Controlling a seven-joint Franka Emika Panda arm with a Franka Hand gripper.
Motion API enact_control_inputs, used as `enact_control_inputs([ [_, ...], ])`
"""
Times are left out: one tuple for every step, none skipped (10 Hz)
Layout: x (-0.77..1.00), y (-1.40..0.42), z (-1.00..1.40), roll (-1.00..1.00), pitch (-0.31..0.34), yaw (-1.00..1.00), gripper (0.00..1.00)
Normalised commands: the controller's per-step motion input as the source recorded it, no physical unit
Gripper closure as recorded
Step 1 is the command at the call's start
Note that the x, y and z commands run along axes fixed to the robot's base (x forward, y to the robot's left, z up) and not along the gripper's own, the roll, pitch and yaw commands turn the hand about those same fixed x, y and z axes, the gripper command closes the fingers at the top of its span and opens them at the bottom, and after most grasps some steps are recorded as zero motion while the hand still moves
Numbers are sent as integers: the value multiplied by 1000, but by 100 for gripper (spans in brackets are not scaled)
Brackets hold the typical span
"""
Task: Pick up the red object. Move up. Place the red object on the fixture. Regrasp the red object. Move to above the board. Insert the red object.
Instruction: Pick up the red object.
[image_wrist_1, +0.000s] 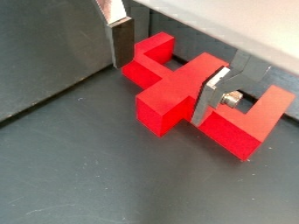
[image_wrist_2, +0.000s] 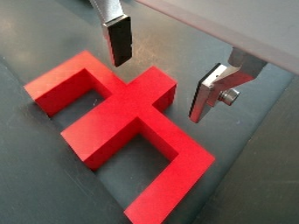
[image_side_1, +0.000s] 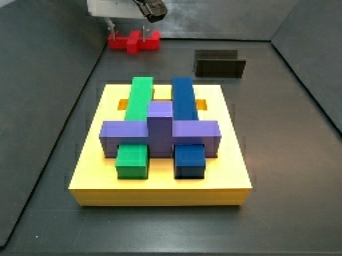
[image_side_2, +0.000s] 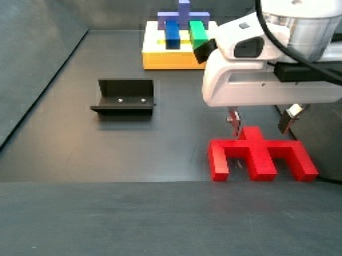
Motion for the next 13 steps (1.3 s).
enact_control_inputs([
  [0,69,-569,-114,-50,0,0],
  [0,29,-514,-130,-51,0,0],
  [0,37,-497,-101,-41,0,0],
  [0,23,-469,-97,-36,0,0],
  [0,0,-423,-96,-34,-6,0],
  [-14,0,-394,-73,-29,-17,0],
  [0,0,-451,-64,-14,-9,0],
  [0,0,-497,-89,-23,0,0],
  [0,9,-314,-73,-7,0,0],
  [0,0,0,0,0,0,0],
  [0,0,0,0,0,0,100],
  [0,0,0,0,0,0,100],
  [0,0,0,0,0,0,100],
])
